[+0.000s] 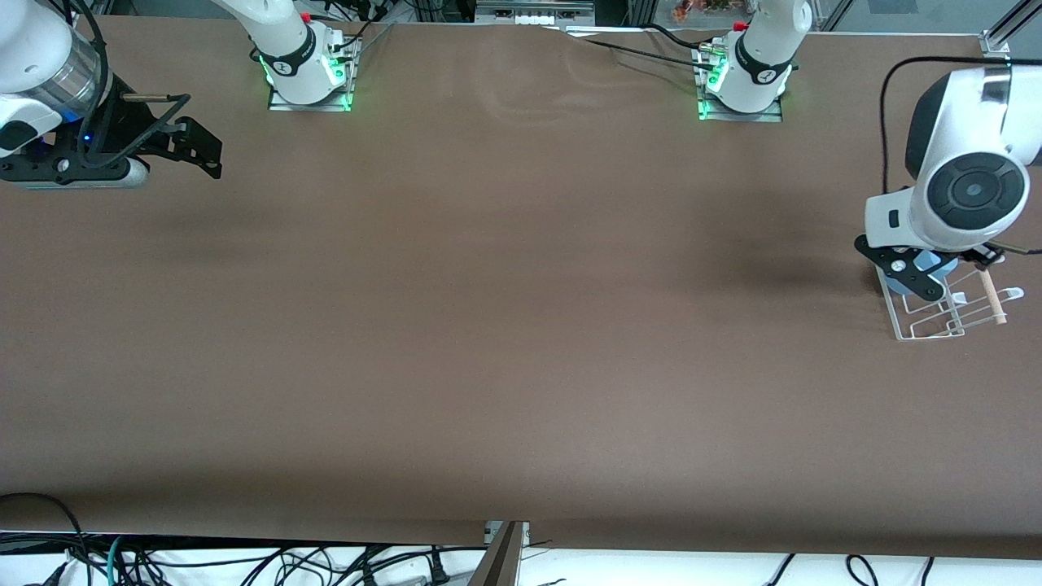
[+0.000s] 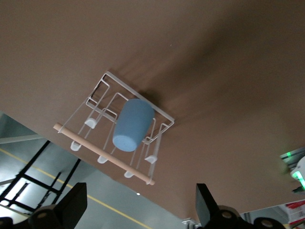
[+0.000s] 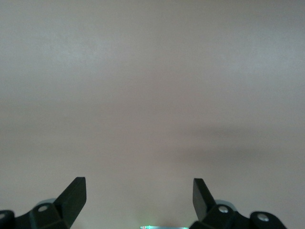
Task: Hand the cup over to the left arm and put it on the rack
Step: 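Open the left gripper and lift it away from the cup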
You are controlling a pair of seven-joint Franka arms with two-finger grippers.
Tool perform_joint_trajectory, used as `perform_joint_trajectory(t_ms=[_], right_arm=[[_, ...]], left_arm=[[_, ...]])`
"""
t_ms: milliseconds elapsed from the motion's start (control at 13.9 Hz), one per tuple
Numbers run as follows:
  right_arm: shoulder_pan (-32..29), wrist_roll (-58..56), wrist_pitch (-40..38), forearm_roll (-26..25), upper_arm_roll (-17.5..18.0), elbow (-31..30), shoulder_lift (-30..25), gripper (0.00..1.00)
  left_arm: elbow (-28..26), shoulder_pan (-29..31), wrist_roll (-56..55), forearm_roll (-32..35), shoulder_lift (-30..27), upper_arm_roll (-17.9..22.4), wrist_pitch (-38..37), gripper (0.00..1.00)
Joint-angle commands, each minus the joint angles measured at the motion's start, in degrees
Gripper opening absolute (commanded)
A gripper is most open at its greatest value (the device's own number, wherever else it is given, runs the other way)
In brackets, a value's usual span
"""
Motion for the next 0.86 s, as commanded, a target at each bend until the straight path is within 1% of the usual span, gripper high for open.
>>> perform_joint_trajectory(t_ms=[0, 72, 144, 216, 288, 360, 504, 648, 720, 792], right_arm=[[-0.14, 0.31, 0.45, -0.73, 0.44, 1.23, 0.43, 0.99], [-0.14, 0.31, 0.45, -0.73, 0.53, 1.23, 0.43, 0.99], [-0.14, 0.31, 0.45, -0.73, 0.53, 1.23, 0.43, 0.99], [-0.23, 0.22, 0.54, -0.73, 0.44, 1.23, 0.43, 0.99], [-0.23, 0.22, 0.54, -0.73, 0.44, 1.23, 0.43, 0.99], [-0.14, 0.31, 0.54, -0.73, 0.44, 1.23, 0.43, 0.99], [-0.14, 0.31, 0.63, -0.65, 0.53, 1.23, 0.43, 0.99], [-0.14, 0.31, 1.42, -0.64, 0.53, 1.23, 0.43, 0.99], [0.03, 0.31, 1.51, -0.73, 0.53, 1.23, 0.43, 0.99], [0.21, 0.22, 1.51, -0.91, 0.53, 1.23, 0.60, 0.99]], left_arm=[[5.34, -0.97, -7.50, -6.31, -0.39, 0.23, -3.60, 1.00], [7.45, -0.88, -10.75, -9.63, -0.65, 0.41, -4.48, 1.00], [9.12, -0.88, -13.83, -14.54, -1.09, 1.45, -4.48, 1.00], [10.10, -1.14, -15.86, -18.94, -1.88, 3.90, -4.40, 1.00], [10.80, -1.93, -16.41, -22.46, -2.32, 5.49, -4.22, 1.00], [12.03, -3.07, -16.41, -24.93, -2.32, 7.60, -4.31, 1.00], [14.05, -5.70, -18.16, -26.89, -2.41, 10.77, -5.36, 1.00], [14.15, -7.99, -25.59, -28.03, -3.02, 11.22, -6.33, 1.00], [14.15, -8.96, -30.34, -29.77, -3.20, 11.31, -6.50, 1.00], [14.24, -9.31, -32.21, -30.92, -3.38, 11.57, -6.94, 1.00]])
